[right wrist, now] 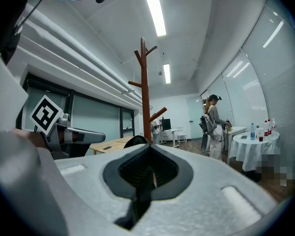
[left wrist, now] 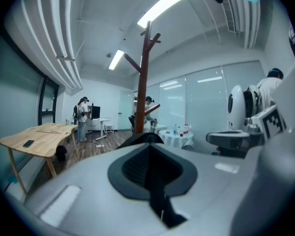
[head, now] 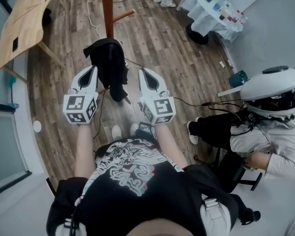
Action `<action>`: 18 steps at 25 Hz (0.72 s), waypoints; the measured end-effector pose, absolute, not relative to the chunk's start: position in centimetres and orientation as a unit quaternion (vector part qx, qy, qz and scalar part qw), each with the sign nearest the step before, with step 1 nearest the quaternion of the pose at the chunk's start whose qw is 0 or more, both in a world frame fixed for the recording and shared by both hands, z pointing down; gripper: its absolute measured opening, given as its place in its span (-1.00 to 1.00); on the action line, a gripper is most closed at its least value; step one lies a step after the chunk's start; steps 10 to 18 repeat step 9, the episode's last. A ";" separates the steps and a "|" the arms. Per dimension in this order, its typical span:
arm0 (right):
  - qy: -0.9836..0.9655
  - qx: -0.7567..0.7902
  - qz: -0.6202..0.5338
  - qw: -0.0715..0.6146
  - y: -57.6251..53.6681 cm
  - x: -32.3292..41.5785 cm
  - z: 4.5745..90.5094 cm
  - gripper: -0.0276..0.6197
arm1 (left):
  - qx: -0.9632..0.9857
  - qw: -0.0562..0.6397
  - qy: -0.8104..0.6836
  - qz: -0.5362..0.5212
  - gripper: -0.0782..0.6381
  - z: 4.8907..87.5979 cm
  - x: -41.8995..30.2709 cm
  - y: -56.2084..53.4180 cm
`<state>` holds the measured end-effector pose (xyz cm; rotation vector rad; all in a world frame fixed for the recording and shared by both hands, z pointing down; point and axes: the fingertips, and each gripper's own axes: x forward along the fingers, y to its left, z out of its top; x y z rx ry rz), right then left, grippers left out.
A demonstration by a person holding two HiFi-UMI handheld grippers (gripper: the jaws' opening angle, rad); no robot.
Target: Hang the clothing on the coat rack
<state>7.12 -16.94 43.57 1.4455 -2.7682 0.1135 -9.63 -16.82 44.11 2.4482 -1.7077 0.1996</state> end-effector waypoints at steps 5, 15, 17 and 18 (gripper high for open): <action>-0.888 0.458 0.042 0.008 -16.8 7.3 43.7 -0.92 | 0.816 0.079 -0.569 0.065 -0.81 44.0 -9.1 -16.9; -0.888 0.457 0.047 0.009 -16.5 7.9 44.0 -0.92 | 0.816 0.081 -0.569 0.064 -0.81 44.1 -8.6 -16.6; -0.888 0.457 0.047 0.009 -16.5 7.9 44.0 -0.92 | 0.816 0.081 -0.569 0.064 -0.81 44.1 -8.6 -16.6; -0.888 0.457 0.047 0.009 -16.5 7.9 44.0 -0.92 | 0.816 0.081 -0.569 0.064 -0.81 44.1 -8.6 -16.6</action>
